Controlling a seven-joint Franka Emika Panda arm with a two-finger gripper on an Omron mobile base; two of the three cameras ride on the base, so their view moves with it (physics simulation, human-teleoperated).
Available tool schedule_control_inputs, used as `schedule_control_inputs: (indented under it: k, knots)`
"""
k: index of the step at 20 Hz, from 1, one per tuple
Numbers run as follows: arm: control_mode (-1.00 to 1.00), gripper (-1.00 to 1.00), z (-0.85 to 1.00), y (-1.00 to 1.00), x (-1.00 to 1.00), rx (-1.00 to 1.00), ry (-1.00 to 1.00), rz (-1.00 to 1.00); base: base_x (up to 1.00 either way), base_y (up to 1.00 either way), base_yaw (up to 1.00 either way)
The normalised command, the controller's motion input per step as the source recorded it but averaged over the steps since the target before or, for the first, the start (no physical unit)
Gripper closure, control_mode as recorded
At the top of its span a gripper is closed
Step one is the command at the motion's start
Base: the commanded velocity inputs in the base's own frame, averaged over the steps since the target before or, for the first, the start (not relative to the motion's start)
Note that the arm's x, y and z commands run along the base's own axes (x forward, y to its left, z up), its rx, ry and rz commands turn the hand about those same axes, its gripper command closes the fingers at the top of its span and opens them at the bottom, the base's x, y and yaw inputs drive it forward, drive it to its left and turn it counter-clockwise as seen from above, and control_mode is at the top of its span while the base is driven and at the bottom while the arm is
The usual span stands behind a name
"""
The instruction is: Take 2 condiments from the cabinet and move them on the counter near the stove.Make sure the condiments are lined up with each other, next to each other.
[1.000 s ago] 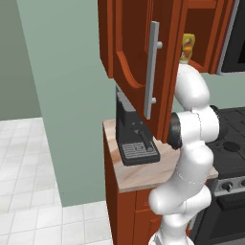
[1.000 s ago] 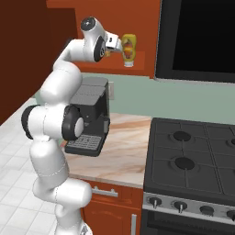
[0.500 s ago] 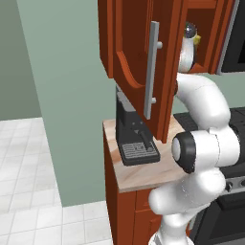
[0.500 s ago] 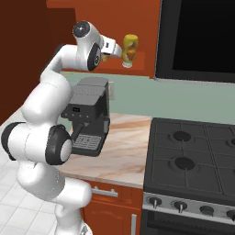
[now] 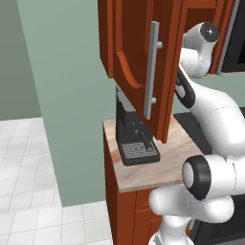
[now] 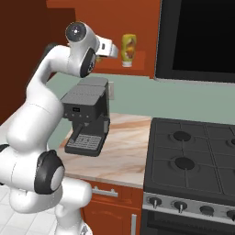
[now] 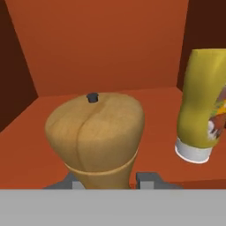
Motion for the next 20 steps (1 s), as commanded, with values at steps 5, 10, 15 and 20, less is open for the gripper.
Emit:
schedule_control_inputs:
  k: [5, 10, 15, 20]
  knots:
    - [-1.0, 1.0, 0.0, 0.0, -0.43, 0.0, 0.02, 0.18, 0.0, 0.0, 0.0]
    - [-1.0, 1.0, 0.0, 0.0, -0.71, 0.0, 0.01, 0.13, 0.0, 0.0, 0.0]
    - [-1.0, 1.0, 0.0, 0.0, -0.72, -0.01, 0.02, 0.15, 0.0, 0.0, 0.0]
    - [-1.0, 1.0, -0.02, 0.0, -0.52, -0.01, 0.0, 0.13, 0.0, 0.0, 0.0]
